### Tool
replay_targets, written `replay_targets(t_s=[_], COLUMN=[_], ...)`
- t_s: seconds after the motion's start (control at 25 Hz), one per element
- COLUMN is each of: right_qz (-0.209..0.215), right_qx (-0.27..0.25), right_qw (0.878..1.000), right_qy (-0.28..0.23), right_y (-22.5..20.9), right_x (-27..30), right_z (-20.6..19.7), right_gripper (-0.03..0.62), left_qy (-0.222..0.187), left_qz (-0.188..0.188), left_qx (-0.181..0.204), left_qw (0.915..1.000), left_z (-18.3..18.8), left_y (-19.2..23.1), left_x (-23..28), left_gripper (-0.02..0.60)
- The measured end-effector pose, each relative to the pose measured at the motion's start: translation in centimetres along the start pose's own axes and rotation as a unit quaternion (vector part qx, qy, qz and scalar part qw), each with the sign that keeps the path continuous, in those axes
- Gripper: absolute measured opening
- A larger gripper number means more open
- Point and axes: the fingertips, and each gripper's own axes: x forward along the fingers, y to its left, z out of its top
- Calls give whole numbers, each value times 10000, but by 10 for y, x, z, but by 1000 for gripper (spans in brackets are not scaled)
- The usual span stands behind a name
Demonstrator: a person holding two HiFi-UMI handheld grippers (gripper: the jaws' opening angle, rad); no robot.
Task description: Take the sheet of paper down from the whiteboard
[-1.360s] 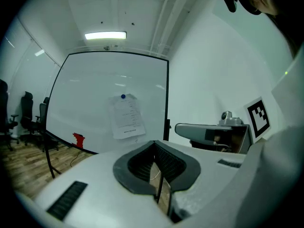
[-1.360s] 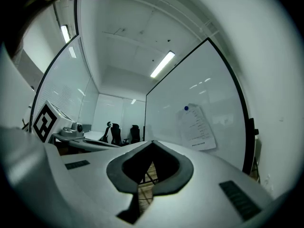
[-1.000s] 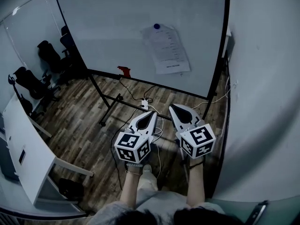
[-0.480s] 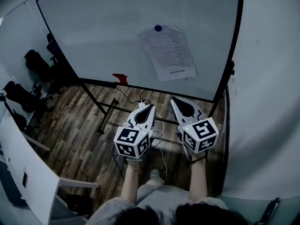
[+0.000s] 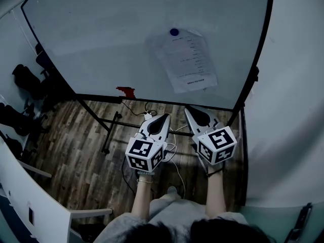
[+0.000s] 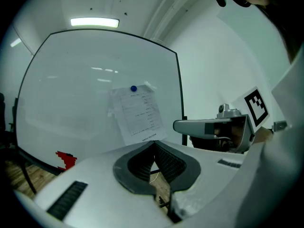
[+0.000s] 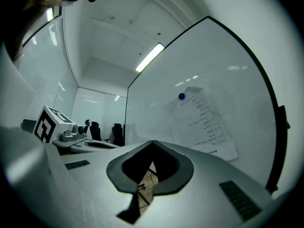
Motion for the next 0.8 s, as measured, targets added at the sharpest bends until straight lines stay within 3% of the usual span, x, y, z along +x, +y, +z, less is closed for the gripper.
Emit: replay_targets(t_s=[0.56, 0.8], right_qz=[-224, -170], right_qx=[-178, -228], right_qw=[9994, 9994], right_qy=[-201, -220], right_y=[10, 7], right_x=[37, 50], right_z=[18, 22], right_gripper=[0, 0], left_qy=[-270, -281], left_qz=[-267, -180], left_qx=[59, -52], left_qw=[9993, 9994], left_z=[16, 13], left_y=[38, 53], left_x=[3, 2], left_gripper=[6, 6])
